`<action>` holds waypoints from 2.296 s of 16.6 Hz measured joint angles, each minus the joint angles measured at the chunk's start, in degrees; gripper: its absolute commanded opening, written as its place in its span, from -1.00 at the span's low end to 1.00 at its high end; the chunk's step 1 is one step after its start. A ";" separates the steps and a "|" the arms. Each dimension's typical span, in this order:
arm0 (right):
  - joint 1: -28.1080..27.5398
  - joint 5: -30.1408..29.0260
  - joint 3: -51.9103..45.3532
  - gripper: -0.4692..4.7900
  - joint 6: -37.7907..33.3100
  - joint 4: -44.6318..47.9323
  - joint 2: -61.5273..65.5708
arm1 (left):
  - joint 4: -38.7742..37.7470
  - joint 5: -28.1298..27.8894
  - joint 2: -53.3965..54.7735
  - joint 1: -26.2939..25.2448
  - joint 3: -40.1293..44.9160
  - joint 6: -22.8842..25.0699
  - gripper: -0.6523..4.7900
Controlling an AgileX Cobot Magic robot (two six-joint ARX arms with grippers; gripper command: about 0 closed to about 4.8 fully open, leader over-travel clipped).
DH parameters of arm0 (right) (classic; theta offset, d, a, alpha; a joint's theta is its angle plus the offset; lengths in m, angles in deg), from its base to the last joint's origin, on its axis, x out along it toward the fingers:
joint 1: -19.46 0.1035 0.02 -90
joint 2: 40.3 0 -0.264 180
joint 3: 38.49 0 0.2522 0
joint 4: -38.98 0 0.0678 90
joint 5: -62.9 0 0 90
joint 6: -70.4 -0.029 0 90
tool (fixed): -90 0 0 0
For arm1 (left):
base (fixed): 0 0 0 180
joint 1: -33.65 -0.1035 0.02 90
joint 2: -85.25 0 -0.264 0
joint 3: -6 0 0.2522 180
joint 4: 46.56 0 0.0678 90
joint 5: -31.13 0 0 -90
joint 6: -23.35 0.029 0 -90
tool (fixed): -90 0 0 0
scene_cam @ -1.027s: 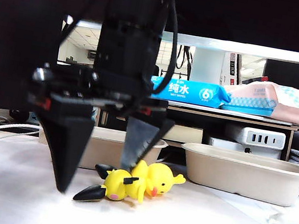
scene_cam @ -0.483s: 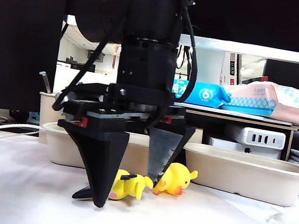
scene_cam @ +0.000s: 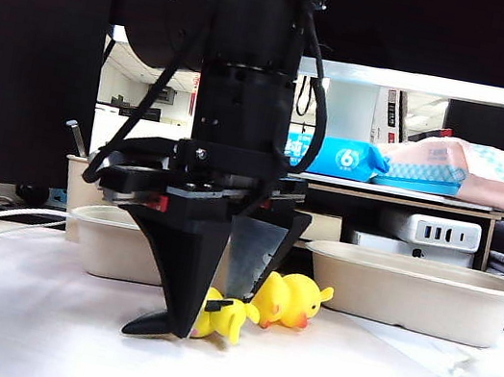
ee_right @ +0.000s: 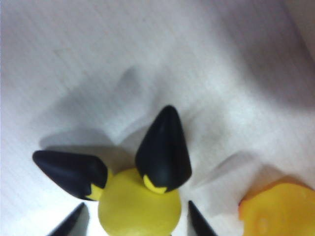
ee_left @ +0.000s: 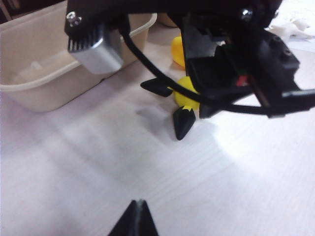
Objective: Put the dolls with similar colors into the same paper box, while dolls with different colors go into separate paper boxes.
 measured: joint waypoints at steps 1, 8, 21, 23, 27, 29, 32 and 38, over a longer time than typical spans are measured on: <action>0.00 -0.02 0.00 -0.23 0.09 -0.11 0.00 | 0.00 0.00 0.00 0.00 0.00 0.00 -0.78; 0.00 -0.17 0.00 -0.52 0.15 -0.35 -0.09 | 0.00 0.00 0.00 0.00 0.00 0.00 -0.78; -0.07 -0.39 7.89 -0.62 -2.23 3.76 -2.84 | -0.09 1.22 -7.30 -11.19 0.04 0.00 -0.78; -0.85 -0.20 11.63 -0.62 -2.23 5.05 -2.84 | -0.11 1.55 -9.40 -15.50 0.04 0.00 -0.78; -4.24 -2.99 12.90 -0.62 -2.21 11.47 -2.56 | -0.02 1.22 -12.13 -24.55 0.02 0.00 -0.78; -5.42 -4.24 12.90 -0.62 -2.21 14.45 -1.68 | -0.02 1.20 -13.05 -25.11 0.00 0.00 -0.78; -7.56 -7.63 12.87 -0.53 -2.23 17.29 1.29 | -0.04 1.22 -13.44 -27.78 0.00 0.00 -0.78; -7.52 -8.31 12.79 -0.19 -2.23 18.88 2.14 | -0.02 1.20 -13.44 -28.89 0.00 0.00 -0.78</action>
